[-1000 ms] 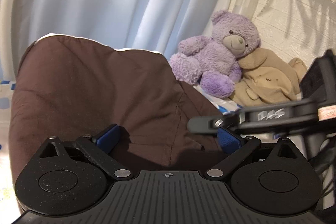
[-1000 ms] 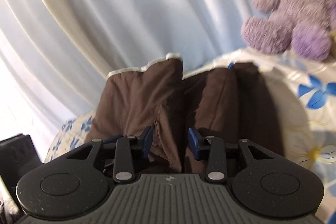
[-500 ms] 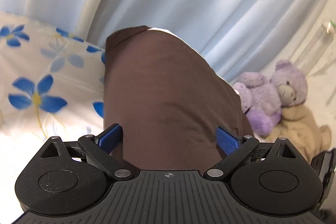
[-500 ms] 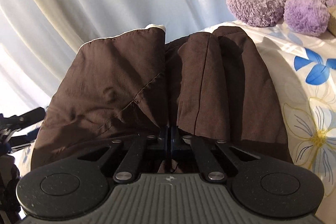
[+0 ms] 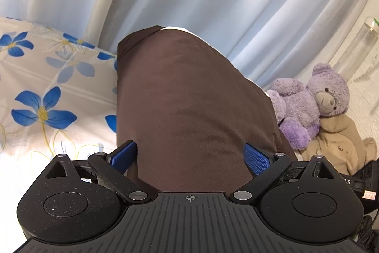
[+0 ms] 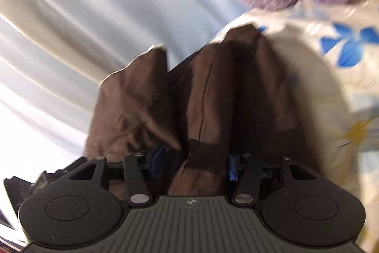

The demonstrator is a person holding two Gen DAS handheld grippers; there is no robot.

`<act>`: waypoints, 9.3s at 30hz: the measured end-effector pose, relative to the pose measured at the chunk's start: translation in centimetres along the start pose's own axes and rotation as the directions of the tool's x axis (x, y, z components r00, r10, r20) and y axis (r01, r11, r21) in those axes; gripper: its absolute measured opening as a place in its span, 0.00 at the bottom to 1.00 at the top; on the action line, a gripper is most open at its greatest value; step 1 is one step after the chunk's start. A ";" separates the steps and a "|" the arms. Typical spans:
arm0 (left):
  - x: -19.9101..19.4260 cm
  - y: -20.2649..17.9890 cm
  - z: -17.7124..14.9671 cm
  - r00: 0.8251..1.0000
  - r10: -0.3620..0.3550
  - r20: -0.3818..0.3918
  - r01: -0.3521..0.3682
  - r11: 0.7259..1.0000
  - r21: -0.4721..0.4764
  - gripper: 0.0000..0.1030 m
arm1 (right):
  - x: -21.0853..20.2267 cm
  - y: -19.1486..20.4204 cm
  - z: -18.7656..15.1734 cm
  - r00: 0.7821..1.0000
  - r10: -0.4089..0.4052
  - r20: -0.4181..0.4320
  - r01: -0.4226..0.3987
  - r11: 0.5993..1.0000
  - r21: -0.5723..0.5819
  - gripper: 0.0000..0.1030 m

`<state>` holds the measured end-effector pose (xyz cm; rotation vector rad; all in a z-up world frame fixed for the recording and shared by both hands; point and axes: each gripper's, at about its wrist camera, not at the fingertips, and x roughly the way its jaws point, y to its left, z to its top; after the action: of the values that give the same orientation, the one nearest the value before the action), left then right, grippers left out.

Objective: Fold large clothes

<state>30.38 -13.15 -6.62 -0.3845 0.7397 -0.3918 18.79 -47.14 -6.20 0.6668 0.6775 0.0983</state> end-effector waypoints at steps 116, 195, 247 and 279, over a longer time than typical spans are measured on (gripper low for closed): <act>21.3 -10.1 4.3 0.920 0.389 0.054 -0.383 0.859 0.339 1.00 | 8.1 1.6 4.5 0.849 -0.378 0.369 0.492 0.821 -0.290 0.46; -12.3 8.4 -11.7 0.976 0.200 -0.083 -0.202 0.979 -0.011 0.93 | -1.2 6.8 -7.6 0.988 0.120 -0.094 -0.135 0.974 -0.179 0.68; -14.2 0.9 -11.1 0.829 0.558 -0.032 -0.531 0.804 0.267 1.00 | -0.2 22.0 -18.8 0.866 -0.500 0.010 0.433 0.738 -0.518 0.99; -13.1 1.1 -11.2 0.833 0.546 -0.095 -0.502 0.816 0.287 1.00 | 0.0 22.3 -18.5 0.813 -0.578 0.066 0.532 0.694 -0.485 0.99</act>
<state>13.83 -8.28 -7.23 0.1072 0.9204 0.0141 10.34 -19.59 -3.58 -0.0551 0.8817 -0.2673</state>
